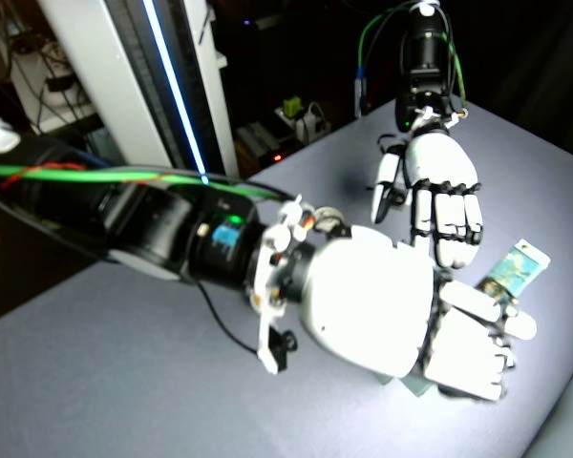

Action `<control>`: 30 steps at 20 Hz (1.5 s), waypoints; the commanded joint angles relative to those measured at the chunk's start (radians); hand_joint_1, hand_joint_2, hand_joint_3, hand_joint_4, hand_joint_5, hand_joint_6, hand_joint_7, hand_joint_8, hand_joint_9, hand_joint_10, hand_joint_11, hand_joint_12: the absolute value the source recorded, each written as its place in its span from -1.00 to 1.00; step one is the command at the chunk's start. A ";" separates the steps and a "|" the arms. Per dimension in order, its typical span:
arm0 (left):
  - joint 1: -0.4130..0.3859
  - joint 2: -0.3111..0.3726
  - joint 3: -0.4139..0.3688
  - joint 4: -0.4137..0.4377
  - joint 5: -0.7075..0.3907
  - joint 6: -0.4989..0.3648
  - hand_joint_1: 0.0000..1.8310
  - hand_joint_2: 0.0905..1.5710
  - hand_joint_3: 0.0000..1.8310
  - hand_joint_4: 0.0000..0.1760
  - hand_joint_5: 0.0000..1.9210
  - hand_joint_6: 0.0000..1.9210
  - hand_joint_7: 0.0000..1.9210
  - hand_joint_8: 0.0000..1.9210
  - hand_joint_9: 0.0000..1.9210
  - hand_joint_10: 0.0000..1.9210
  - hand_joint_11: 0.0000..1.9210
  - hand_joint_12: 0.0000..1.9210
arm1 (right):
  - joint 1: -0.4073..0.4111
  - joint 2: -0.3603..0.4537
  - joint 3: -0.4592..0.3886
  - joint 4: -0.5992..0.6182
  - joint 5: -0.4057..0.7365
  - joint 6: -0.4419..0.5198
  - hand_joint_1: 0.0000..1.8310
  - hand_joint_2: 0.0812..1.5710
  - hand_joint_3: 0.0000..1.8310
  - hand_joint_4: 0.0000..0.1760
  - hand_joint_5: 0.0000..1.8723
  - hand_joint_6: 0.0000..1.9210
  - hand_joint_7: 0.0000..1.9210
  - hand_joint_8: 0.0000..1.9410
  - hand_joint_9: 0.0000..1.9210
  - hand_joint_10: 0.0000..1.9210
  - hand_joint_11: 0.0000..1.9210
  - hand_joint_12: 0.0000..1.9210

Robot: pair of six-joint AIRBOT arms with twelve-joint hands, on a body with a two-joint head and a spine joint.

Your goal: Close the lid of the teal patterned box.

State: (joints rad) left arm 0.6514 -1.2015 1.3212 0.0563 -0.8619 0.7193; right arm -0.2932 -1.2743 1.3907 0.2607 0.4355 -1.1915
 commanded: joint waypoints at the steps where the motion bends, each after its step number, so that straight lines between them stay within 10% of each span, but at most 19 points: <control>1: -0.004 0.002 0.004 -0.016 -0.133 -0.006 -0.63 0.71 -1.00 0.27 -0.88 -1.00 -0.98 -1.00 -0.98 -1.00 -1.00 -0.24 | 0.010 0.011 0.002 -0.007 0.118 0.000 -1.00 0.79 -1.00 -1.00 -0.77 -0.97 -0.75 -0.37 -0.87 0.21 -0.91 0.94; 3: -0.002 0.004 0.002 -0.017 -0.139 -0.006 -0.65 0.71 -1.00 -0.06 -0.90 -1.00 -1.00 -1.00 -1.00 -1.00 -1.00 -0.57 | 0.008 0.017 -0.007 -0.012 0.119 0.000 -1.00 0.79 -1.00 -1.00 -0.85 -1.00 -0.74 -0.68 -0.84 -0.01 -0.93 0.83; 4: 0.001 0.006 0.000 -0.017 -0.143 -0.006 -0.67 0.70 -1.00 -0.01 -0.90 -1.00 -1.00 -1.00 -1.00 -1.00 -1.00 -0.62 | 0.008 0.022 -0.014 -0.019 0.120 0.000 -0.99 0.79 -1.00 -1.00 -0.84 -1.00 -0.69 -0.49 -0.82 0.29 -0.87 0.96; 8: 0.018 0.014 -0.015 -0.025 -0.167 -0.006 -0.72 0.70 -1.00 0.12 -0.89 -1.00 -0.95 -1.00 -0.94 -0.98 -1.00 -0.18 | -0.017 0.060 -0.060 -0.029 0.149 0.000 -0.96 0.76 -1.00 -1.00 -0.84 -1.00 -0.84 -0.72 -1.00 -0.06 -1.00 0.87; 9: 0.022 0.014 -0.015 -0.030 -0.172 -0.006 -0.69 0.72 -1.00 0.06 -0.90 -1.00 -0.94 -1.00 -0.91 -0.98 -1.00 -0.03 | -0.026 0.063 -0.065 -0.029 0.155 0.000 -0.93 0.75 -1.00 -1.00 -0.84 -0.99 -0.79 -0.69 -0.98 0.27 -0.98 0.97; 10: 0.028 0.016 -0.017 -0.038 -0.179 -0.006 -0.53 0.76 -0.99 -0.31 -0.87 -0.99 -0.92 -1.00 -0.90 -0.98 -1.00 -0.08 | -0.036 0.065 -0.072 -0.029 0.161 0.000 -0.92 0.74 -1.00 -1.00 -0.88 -1.00 -0.66 0.16 -0.63 0.85 -0.63 0.99; 11: 0.033 0.018 -0.020 -0.042 -0.186 -0.006 -0.55 0.74 -1.00 -0.09 -0.86 -0.99 -0.90 -1.00 -0.88 -0.98 -1.00 -0.06 | -0.042 0.067 -0.077 -0.029 0.166 0.000 -0.90 0.74 -1.00 -1.00 -0.88 -0.99 -0.59 0.53 -0.36 0.97 -0.31 1.00; 13: 0.046 0.026 -0.030 -0.045 -0.201 -0.006 -0.61 0.72 -1.00 -0.21 -0.87 -1.00 -0.88 -0.99 -0.85 -0.98 -1.00 0.02 | -0.058 0.077 -0.094 -0.029 0.179 0.000 -0.89 0.73 -1.00 -1.00 -0.85 -0.98 -0.55 0.72 -0.24 1.00 -0.20 1.00; 15: 0.064 0.030 -0.041 -0.051 -0.220 -0.006 -0.61 0.72 -1.00 -0.36 -0.84 -0.99 -0.85 -0.99 -0.84 -0.98 -1.00 -0.07 | -0.074 0.092 -0.115 -0.029 0.193 0.001 -0.86 0.71 -1.00 -1.00 -0.84 -0.75 -0.80 0.53 -0.58 0.98 -0.38 1.00; 16: 0.072 0.033 -0.047 -0.053 -0.226 -0.006 -0.64 0.69 -1.00 -0.55 -0.84 -0.99 -0.83 -0.99 -0.83 -0.99 -1.00 -0.03 | -0.081 0.098 -0.124 -0.029 0.199 0.001 -0.90 0.74 -1.00 -1.00 -0.93 -0.34 -0.78 0.62 -0.59 1.00 -0.41 1.00; 17: 0.083 0.036 -0.054 -0.054 -0.232 -0.007 -0.64 0.66 -1.00 -0.39 -0.86 -1.00 -0.86 -1.00 -0.85 -0.99 -1.00 0.02 | -0.090 0.107 -0.137 -0.029 0.211 0.001 -0.92 0.75 -1.00 -1.00 -0.96 -0.14 -0.77 0.57 -0.62 0.98 -0.47 1.00; 21: 0.116 0.044 -0.074 -0.064 -0.251 -0.010 -0.71 0.69 -0.99 -0.54 -0.81 -0.99 -0.81 -0.99 -0.81 -0.98 -1.00 0.13 | -0.111 0.138 -0.172 -0.029 0.239 0.001 -0.97 0.75 -1.00 -1.00 -1.00 -0.26 -0.85 0.38 -0.75 0.90 -0.65 1.00; 23: 0.130 0.048 -0.081 -0.071 -0.257 -0.010 -0.72 0.73 -0.99 -0.68 -0.80 -0.99 -0.82 -1.00 -0.82 -0.99 -1.00 0.15 | -0.122 0.153 -0.188 -0.029 0.253 0.002 -0.92 0.77 -1.00 -1.00 -1.00 0.34 -0.87 0.52 -0.81 0.93 -0.69 1.00; 25: 0.146 0.054 -0.089 -0.077 -0.264 -0.010 -0.69 0.78 -0.98 -0.57 -0.81 -0.99 -0.85 -1.00 -0.86 -0.99 -1.00 0.02 | -0.139 0.176 -0.211 -0.043 0.284 0.022 -0.94 0.81 -0.99 -1.00 -1.00 0.27 -0.88 0.68 -0.67 1.00 -0.51 1.00; 26: 0.154 0.057 -0.093 -0.083 -0.269 -0.010 -0.73 0.80 -0.99 -0.48 -0.81 -1.00 -0.85 -1.00 -0.87 -0.99 -1.00 -0.04 | -0.151 0.189 -0.223 -0.057 0.307 0.047 -0.99 0.79 -1.00 -1.00 -1.00 -0.12 -0.97 0.43 -0.79 0.92 -0.63 1.00; 27: 0.161 0.061 -0.097 -0.087 -0.273 -0.010 -0.80 0.82 -0.99 -0.15 -0.83 -1.00 -0.85 -1.00 -0.85 -0.98 -1.00 0.12 | -0.163 0.204 -0.237 -0.064 0.329 0.060 -1.00 0.80 -1.00 -1.00 -1.00 -0.23 -0.97 0.14 -0.88 0.72 -0.77 1.00; 30: 0.176 0.072 -0.109 -0.088 -0.282 -0.010 -0.81 0.82 -1.00 -0.16 -0.84 -1.00 -0.84 -1.00 -0.85 -0.99 -1.00 0.11 | -0.204 0.260 -0.296 -0.075 0.404 0.066 -1.00 0.78 -1.00 -1.00 -1.00 -0.27 -0.84 -0.11 -0.82 0.47 -0.85 1.00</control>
State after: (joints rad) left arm 0.8330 -1.1351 1.2098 -0.0261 -1.0077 0.7132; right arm -0.5137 -1.0134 1.0843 0.1894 0.7036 -1.1294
